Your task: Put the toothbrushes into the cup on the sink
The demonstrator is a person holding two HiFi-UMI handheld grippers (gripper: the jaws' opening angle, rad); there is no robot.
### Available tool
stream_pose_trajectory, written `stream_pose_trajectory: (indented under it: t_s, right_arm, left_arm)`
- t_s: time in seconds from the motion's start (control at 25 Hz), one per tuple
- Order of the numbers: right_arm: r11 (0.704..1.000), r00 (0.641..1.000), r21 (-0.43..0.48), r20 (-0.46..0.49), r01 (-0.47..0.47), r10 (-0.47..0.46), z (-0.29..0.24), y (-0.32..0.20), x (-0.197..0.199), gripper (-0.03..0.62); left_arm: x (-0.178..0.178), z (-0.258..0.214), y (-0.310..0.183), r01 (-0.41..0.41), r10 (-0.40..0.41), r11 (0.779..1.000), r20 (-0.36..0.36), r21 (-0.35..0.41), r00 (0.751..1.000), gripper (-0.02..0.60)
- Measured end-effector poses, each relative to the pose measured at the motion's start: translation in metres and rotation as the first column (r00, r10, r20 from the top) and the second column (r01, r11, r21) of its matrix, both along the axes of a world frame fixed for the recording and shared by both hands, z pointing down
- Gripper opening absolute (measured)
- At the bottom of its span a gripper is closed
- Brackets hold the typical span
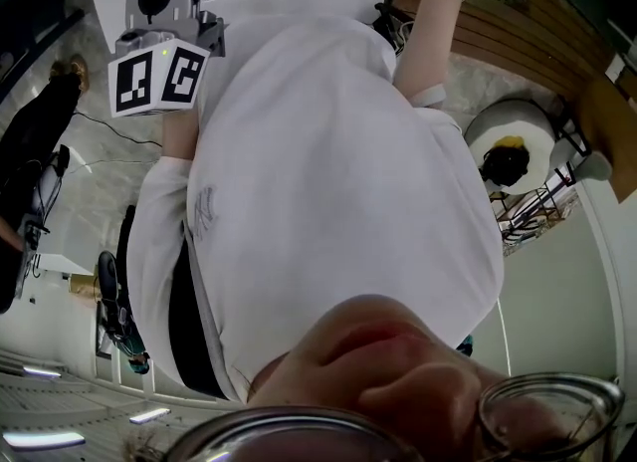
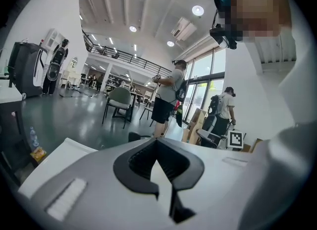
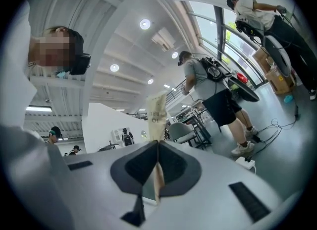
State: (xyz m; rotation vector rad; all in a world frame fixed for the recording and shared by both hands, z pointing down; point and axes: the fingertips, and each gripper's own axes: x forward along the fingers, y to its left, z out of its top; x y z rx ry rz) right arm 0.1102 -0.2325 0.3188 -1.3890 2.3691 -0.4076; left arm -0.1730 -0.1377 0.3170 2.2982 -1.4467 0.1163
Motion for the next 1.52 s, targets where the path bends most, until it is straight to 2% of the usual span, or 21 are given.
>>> stream_pose_trajectory:
  t_s: [0.16, 0.6, 1.08, 1.32, 1.52]
  right_arm:
    - [1.0, 1.0, -0.015, -0.004, 0.017, -0.017, 0.01, -0.001, -0.004, 0.014]
    - [0.995, 0.994, -0.085, -0.088, 0.061, -0.069, 0.045, 0.0, -0.017, 0.014]
    - [0.978, 0.977, -0.175, -0.158, 0.116, -0.144, 0.083, 0.005, -0.033, 0.014]
    - [0.981, 0.969, -0.177, -0.214, 0.084, -0.122, 0.096, 0.003, -0.028, 0.014]
    - [0.971, 0.958, -0.211, -0.241, 0.108, -0.159, 0.098, 0.002, -0.041, 0.014]
  left_arm:
    - [-0.005, 0.0, 0.002, 0.018, -0.018, 1.0, 0.005, 0.0, 1.0, 0.002]
    - [-0.003, -0.001, 0.006, 0.028, -0.028, 1.0, 0.011, -0.005, 1.0, 0.002]
    - [-0.004, -0.004, 0.009, 0.03, -0.03, 1.0, 0.01, 0.005, 0.999, 0.002]
    - [-0.004, -0.003, 0.009, 0.034, -0.035, 0.999, 0.012, 0.007, 0.999, 0.002]
    - [-0.005, -0.003, 0.009, 0.039, -0.04, 0.999, 0.014, 0.009, 0.999, 0.002]
